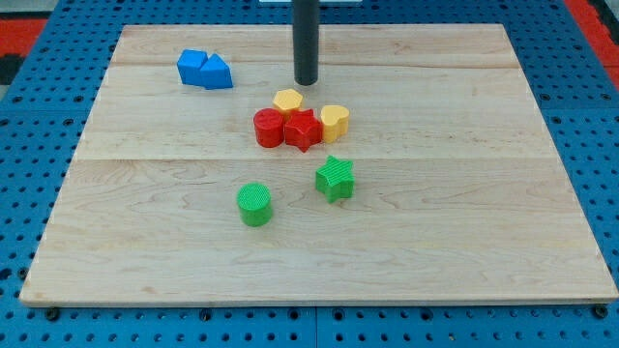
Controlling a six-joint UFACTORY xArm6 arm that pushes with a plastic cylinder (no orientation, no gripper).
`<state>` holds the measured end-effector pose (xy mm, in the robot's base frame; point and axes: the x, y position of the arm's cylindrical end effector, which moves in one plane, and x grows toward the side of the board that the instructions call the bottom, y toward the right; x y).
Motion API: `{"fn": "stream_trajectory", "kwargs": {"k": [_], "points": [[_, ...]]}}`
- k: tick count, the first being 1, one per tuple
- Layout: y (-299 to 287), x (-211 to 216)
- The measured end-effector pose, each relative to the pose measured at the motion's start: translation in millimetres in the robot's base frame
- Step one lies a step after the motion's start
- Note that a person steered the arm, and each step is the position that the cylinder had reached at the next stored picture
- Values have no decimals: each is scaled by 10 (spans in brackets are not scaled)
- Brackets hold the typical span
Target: Move the blue triangle towards the down
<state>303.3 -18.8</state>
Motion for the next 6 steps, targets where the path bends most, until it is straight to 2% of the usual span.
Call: {"fn": "stream_trajectory", "kwargs": {"k": [2,3,4,6], "points": [[-651,-378],[-1077,-380],[-1077,-29],[-1077,47]]}}
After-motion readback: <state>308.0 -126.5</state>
